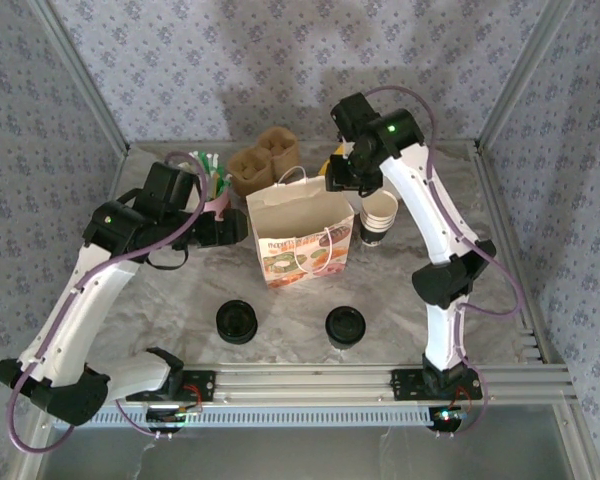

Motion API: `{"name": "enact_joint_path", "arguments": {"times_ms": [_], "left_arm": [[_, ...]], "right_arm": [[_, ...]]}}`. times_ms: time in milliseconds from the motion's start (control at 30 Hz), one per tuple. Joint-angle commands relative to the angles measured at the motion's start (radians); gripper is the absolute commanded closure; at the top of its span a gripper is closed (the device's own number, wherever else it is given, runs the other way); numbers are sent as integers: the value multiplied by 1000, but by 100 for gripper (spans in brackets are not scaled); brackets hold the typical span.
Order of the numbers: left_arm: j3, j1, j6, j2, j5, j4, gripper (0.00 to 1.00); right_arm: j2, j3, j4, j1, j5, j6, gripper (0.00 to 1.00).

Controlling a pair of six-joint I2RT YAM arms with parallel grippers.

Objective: Pack the takeout coffee

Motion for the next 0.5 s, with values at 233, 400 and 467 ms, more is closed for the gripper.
{"name": "enact_joint_path", "arguments": {"times_ms": [233,400,467], "left_arm": [[-19,6,4,-32,6,29,1],[-3,10,-12,-43,-19,24,1],[10,10,-20,-49,-37,26,1]], "right_arm": [[54,73,-86,30,5,44,71],[43,62,-77,29,-6,66,82],[42,59,-74,28,-15,78,87]]}}
